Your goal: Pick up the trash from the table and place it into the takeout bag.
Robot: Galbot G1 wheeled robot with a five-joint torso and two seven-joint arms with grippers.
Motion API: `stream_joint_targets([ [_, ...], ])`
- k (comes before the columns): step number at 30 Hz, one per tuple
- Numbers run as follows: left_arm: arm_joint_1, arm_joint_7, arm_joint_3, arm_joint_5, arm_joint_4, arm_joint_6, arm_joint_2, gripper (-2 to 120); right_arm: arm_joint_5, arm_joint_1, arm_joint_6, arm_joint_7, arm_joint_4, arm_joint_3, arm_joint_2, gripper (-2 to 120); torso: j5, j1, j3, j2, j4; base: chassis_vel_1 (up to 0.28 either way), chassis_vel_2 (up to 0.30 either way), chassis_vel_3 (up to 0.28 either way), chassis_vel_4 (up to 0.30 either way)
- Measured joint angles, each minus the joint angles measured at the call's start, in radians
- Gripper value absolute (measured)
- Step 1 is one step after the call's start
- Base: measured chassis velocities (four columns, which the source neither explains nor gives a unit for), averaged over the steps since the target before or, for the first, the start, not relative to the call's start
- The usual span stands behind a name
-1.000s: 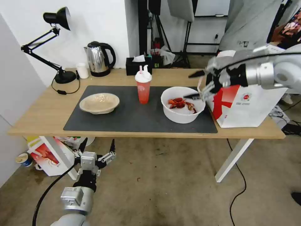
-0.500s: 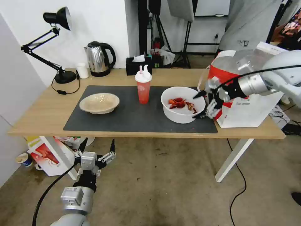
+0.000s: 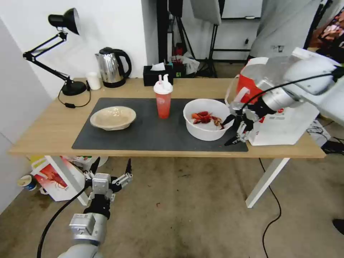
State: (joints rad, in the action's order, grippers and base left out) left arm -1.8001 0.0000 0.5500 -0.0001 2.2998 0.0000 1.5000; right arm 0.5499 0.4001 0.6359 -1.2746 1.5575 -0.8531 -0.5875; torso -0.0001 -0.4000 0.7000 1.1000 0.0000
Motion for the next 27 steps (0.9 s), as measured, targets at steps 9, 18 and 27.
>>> stream_joint_targets([
  [9, 0.0, 0.0, 0.0, 0.0, 0.0, 0.0, 0.0, 100, 0.036, 0.033, 0.006, 0.018, -0.025, 0.005, -0.039, 100, -0.0001, 0.0, 0.0, 0.0, -0.0001, 0.0, 0.0, 0.0, 0.0],
  [18, 0.0, 0.0, 0.0, 0.0, 0.0, 0.0, 0.0, 100, 0.048, 0.044, 0.006, 0.025, -0.039, 0.007, -0.045, 100, 0.0001, 0.0, 0.0, 0.0, -0.0002, 0.0, 0.0, 0.0, 0.0],
  [27, 0.0, 0.0, 0.0, 0.0, 0.0, 0.0, 0.0, 100, 0.048, 0.043, 0.01, 0.017, -0.051, -0.004, -0.067, 100, 0.0, 0.0, 0.0, 0.0, 0.0, 0.0, 0.0, 0.0, 0.0],
])
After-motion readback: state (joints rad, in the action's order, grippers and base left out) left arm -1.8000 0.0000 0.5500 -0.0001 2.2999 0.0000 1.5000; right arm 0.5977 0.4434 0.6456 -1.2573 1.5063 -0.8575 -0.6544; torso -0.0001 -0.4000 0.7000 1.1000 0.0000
